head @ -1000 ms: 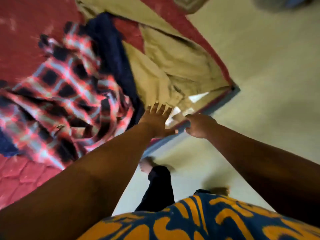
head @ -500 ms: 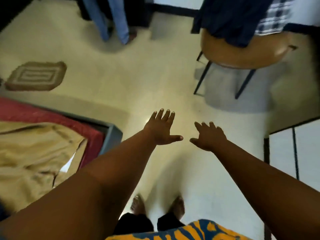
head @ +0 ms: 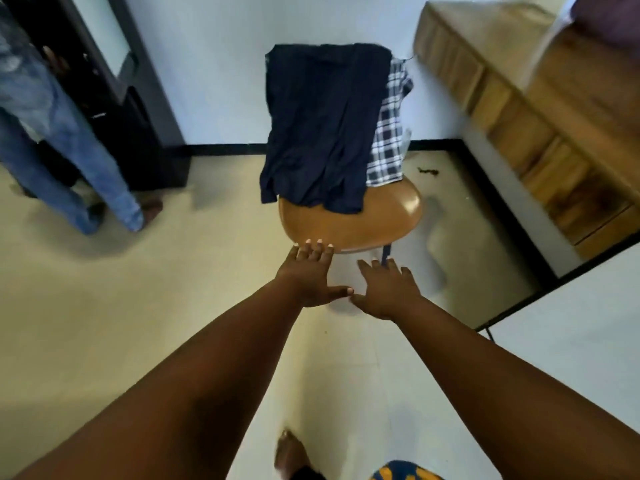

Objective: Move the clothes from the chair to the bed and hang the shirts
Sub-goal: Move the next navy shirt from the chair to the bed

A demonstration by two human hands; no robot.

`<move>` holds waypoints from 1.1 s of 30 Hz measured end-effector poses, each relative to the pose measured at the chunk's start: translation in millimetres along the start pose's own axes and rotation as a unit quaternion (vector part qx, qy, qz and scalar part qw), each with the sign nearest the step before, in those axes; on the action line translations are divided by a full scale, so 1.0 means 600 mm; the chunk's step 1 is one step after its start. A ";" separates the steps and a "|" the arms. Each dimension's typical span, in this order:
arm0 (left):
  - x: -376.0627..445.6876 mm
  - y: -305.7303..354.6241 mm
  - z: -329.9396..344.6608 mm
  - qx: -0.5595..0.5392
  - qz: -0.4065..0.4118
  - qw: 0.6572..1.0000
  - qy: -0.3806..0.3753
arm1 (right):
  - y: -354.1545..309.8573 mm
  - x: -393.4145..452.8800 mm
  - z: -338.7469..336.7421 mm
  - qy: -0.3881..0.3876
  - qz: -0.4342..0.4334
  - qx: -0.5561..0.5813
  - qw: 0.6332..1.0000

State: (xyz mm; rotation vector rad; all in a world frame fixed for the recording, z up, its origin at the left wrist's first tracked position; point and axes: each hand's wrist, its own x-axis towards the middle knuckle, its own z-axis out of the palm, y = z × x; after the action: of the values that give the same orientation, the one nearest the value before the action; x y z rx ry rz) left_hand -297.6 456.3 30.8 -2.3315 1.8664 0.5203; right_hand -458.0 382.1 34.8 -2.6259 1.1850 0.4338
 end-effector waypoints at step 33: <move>0.822 -0.306 -0.532 0.047 -0.007 0.996 0.072 | 0.163 0.818 -0.501 0.049 0.049 0.019 0.997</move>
State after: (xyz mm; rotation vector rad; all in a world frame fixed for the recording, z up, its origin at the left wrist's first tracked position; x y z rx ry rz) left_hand 33.1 -50.7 142.8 -2.3756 1.8888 0.2620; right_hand -170.8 -117.1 130.9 -2.5917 1.3435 0.2984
